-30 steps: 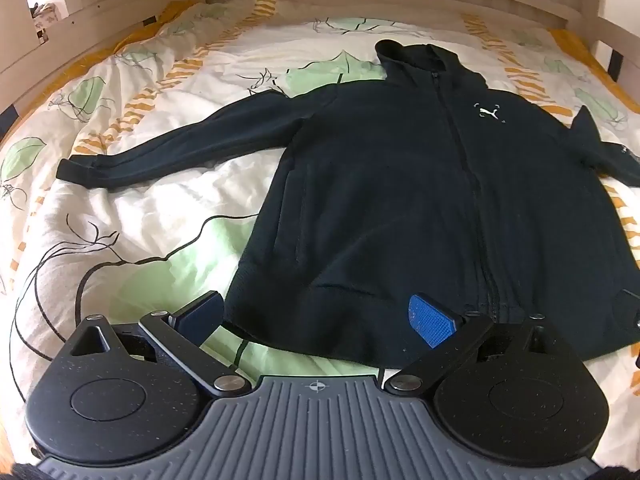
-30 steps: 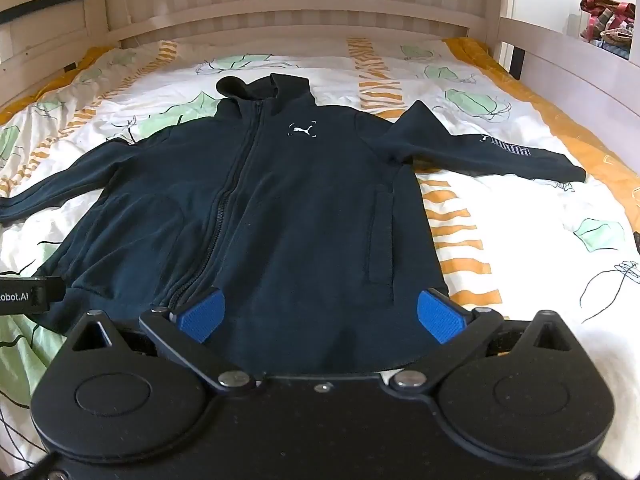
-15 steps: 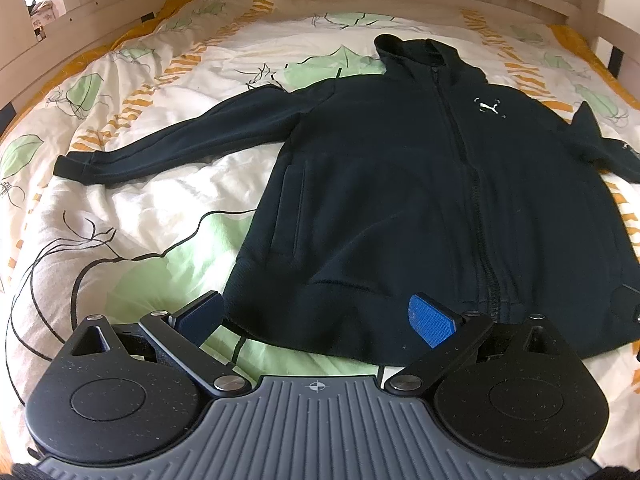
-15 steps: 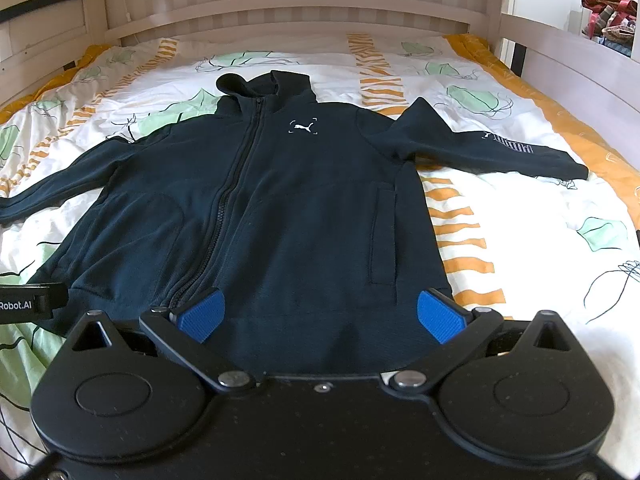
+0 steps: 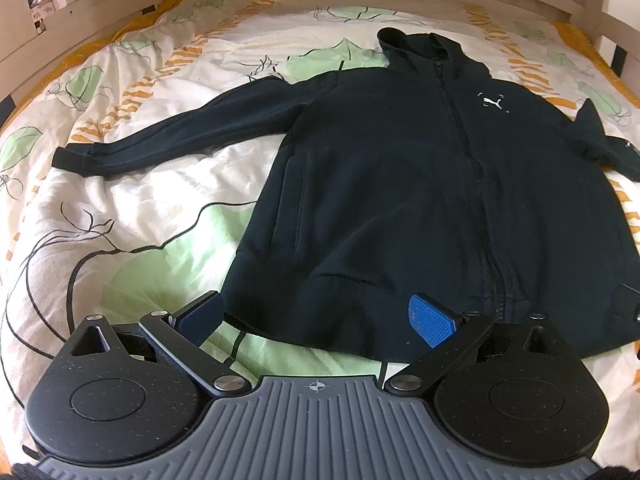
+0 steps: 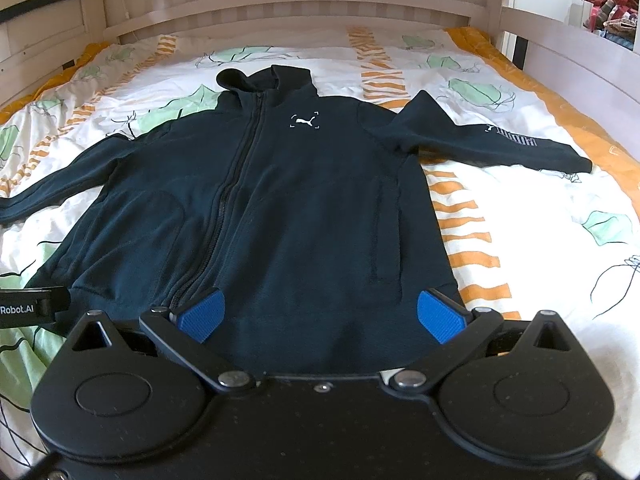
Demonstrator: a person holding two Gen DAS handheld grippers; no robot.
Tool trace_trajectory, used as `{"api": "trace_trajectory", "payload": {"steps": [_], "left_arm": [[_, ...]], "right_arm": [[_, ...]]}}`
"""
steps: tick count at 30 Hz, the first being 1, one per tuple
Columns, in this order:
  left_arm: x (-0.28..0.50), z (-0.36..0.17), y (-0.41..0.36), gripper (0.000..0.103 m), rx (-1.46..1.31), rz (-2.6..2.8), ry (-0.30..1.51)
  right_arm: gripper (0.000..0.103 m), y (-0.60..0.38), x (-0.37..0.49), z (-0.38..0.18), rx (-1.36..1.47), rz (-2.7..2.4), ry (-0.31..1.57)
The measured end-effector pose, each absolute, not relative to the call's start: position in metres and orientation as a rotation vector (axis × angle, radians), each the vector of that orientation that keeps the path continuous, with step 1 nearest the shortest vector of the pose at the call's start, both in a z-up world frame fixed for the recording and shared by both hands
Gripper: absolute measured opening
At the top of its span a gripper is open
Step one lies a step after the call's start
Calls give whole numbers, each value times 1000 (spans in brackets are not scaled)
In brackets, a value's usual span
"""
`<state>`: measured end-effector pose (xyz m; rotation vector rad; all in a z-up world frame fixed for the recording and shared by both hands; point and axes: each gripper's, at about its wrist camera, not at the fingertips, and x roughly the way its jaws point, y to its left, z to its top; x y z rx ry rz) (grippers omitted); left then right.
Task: Fold large clothes
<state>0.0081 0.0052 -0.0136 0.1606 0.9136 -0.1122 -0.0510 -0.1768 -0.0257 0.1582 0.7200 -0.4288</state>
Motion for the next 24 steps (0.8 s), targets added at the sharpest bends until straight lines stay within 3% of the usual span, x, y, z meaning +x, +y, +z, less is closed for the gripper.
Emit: {"api": "trace_trajectory", "payload": {"steps": [24], "left_arm": [[19, -19, 5, 100, 159, -105, 932]], "right_arm": [[102, -179, -40, -30, 190, -427, 744]]}}
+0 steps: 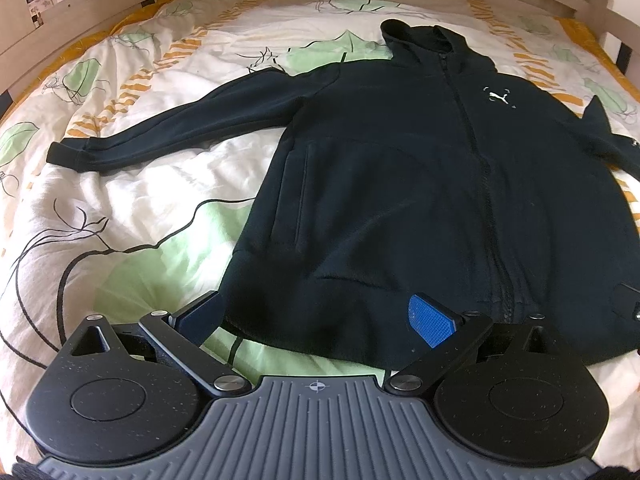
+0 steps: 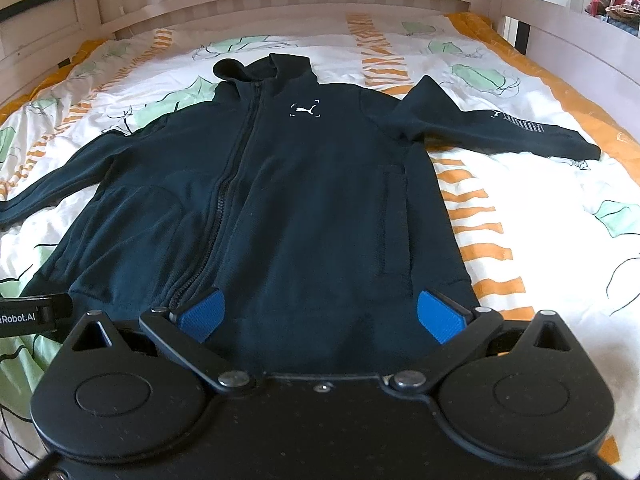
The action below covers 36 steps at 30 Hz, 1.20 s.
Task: Fold large clothes
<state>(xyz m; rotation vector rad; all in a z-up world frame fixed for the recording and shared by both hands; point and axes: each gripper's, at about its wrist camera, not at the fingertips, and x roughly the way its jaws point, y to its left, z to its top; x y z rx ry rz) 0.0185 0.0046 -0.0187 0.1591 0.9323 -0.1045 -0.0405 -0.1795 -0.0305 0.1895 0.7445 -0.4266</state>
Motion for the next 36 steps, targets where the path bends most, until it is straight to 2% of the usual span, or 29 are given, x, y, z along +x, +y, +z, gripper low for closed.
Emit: {"api": "trace_trajectory", "payload": {"steps": [19, 30, 36], "left_arm": [[54, -17, 33, 100, 83, -64, 867], [117, -26, 99, 100, -169, -100, 825], [162, -27, 129, 100, -117, -8, 791]], "right_arm": [[102, -186, -14, -31, 223, -386, 736], [102, -198, 21, -36, 311, -274, 737], [102, -197, 42, -40, 289, -232, 730]]}}
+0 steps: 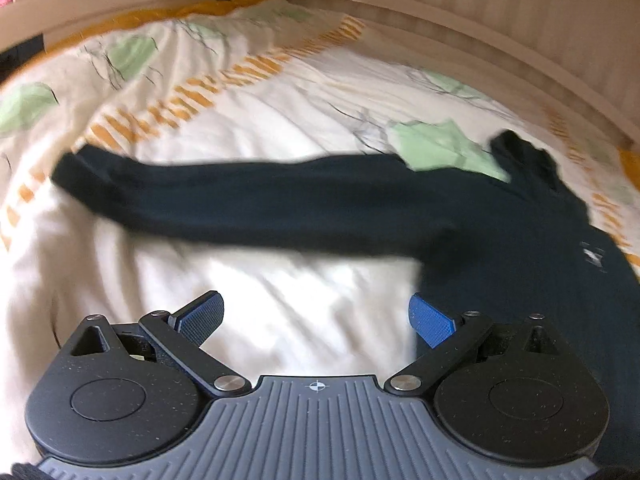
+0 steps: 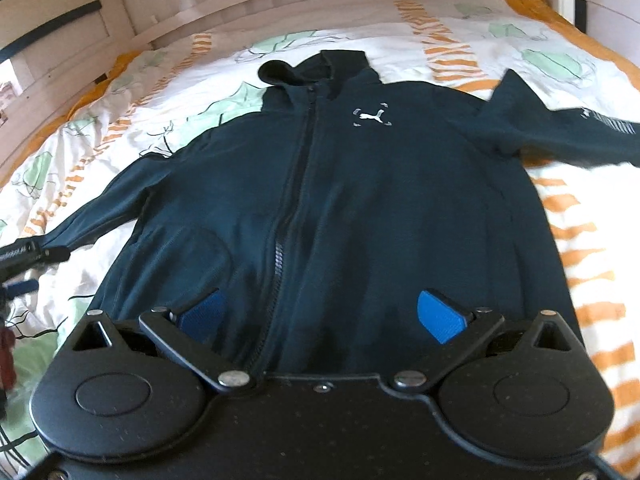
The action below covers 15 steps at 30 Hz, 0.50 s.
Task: Fold large clothes
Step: 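Grasp the cuff of the black hoodie sleeve with the left gripper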
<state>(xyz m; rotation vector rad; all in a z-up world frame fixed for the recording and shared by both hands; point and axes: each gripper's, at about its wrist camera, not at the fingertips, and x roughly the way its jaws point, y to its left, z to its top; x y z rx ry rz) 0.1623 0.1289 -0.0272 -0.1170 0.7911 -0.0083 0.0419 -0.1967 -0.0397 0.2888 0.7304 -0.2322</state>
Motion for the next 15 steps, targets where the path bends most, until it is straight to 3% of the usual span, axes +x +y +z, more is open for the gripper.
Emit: {"api": "trace_trajectory", "payload": {"steps": [15], "left_arm": [[249, -57, 235, 101, -330, 266, 883]], "right_arm": [[102, -179, 79, -36, 190, -147, 732]]}}
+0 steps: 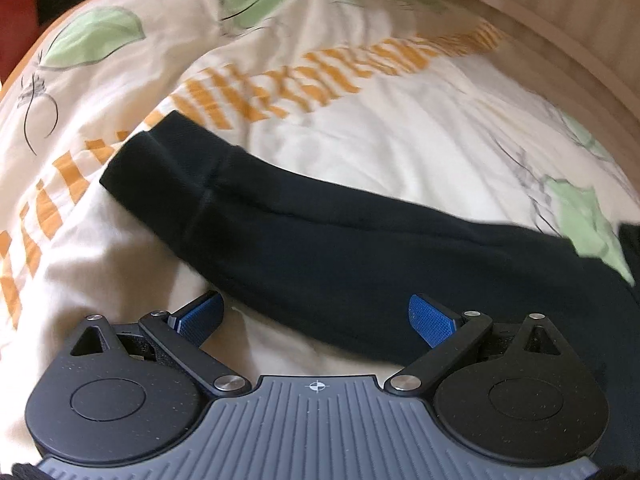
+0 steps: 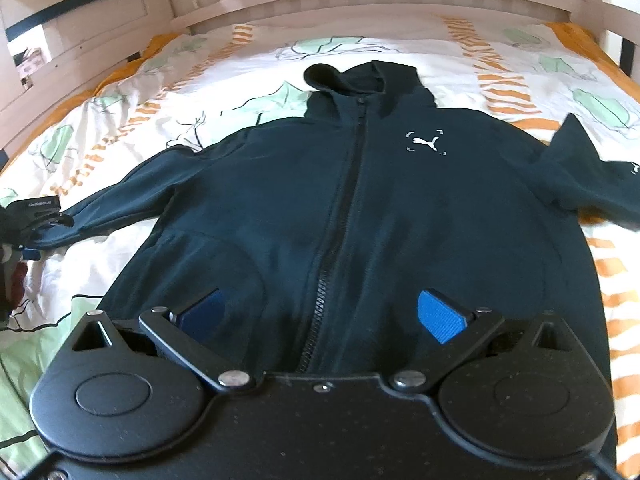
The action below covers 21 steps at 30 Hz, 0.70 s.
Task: Fold large clothes
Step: 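Grasp the cuff of the black hoodie sleeve with the left gripper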
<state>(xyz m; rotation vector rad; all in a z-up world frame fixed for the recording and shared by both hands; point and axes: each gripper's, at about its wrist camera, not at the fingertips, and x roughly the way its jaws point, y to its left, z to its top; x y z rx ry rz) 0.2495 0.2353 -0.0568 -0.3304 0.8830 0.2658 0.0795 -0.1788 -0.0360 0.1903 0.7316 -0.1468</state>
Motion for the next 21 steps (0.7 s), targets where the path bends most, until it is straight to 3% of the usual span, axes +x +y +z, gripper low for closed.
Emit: {"api": "trace_trajectory", "payload": {"steps": [10, 12, 13, 15, 17, 18, 21], "left_arm": [[277, -57, 271, 98, -473, 275, 818], [279, -55, 270, 70, -448, 301, 814], [280, -54, 269, 63, -422, 306, 815], [279, -52, 269, 38, -413, 282, 802], [276, -46, 270, 20, -420, 273, 766], [275, -42, 268, 15, -410, 281, 752], [271, -23, 259, 15, -389, 252, 714]], "right_arm": [[102, -175, 88, -43, 179, -128, 748], [102, -177, 89, -45, 175, -129, 751], [102, -178, 90, -46, 172, -130, 753], [102, -181, 90, -48, 168, -133, 754], [102, -185, 90, -48, 164, -134, 754], [102, -188, 90, -49, 161, -134, 754], [102, -197, 88, -48, 144, -138, 753]]}}
